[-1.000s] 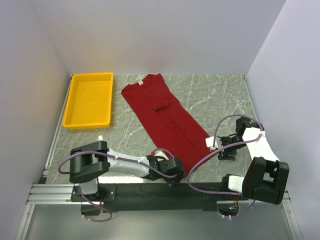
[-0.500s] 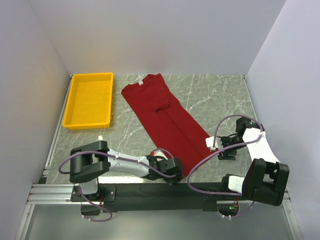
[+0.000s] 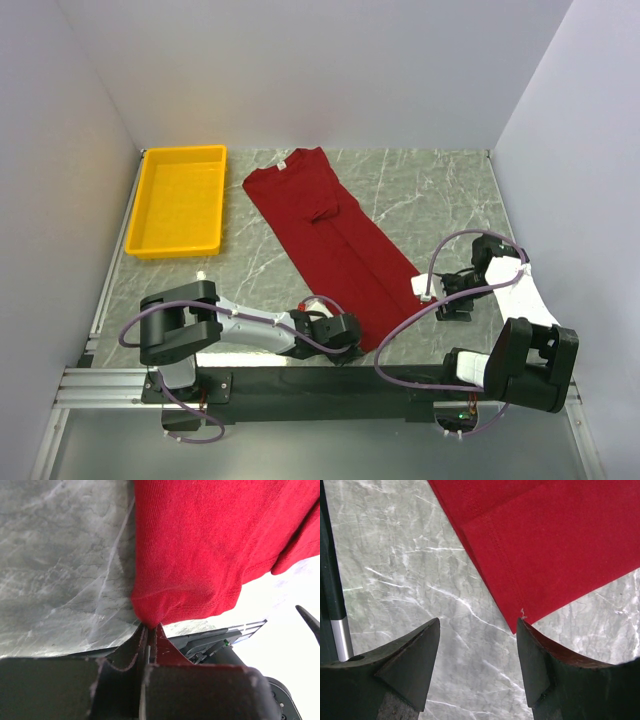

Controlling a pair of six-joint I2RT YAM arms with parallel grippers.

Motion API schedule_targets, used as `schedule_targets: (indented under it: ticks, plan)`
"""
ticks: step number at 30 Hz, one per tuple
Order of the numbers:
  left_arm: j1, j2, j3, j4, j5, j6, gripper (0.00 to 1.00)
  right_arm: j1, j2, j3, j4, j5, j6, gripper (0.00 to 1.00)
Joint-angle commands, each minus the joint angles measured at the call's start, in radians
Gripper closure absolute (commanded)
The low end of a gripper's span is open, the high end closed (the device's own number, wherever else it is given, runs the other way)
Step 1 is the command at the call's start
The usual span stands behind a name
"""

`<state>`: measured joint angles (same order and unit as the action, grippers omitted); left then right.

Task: Fold and stack the t-shirts
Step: Fold the tshirt

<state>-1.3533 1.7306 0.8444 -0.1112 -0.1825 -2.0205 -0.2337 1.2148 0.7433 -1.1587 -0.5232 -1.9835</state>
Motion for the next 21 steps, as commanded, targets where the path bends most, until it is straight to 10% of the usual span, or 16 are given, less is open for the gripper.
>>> schedule_targets:
  ticks: [1, 21]
  plan:
    - [0.014, 0.040, -0.045, -0.177, -0.089, -0.089, 1.00, -0.004, -0.009, -0.018, -0.047, -0.006, -0.179, 0.30]
    - [0.003, -0.034, -0.079, -0.053, -0.060, -0.043, 1.00, 0.168, 0.127, -0.068, 0.229, 0.083, -0.081, 0.34]
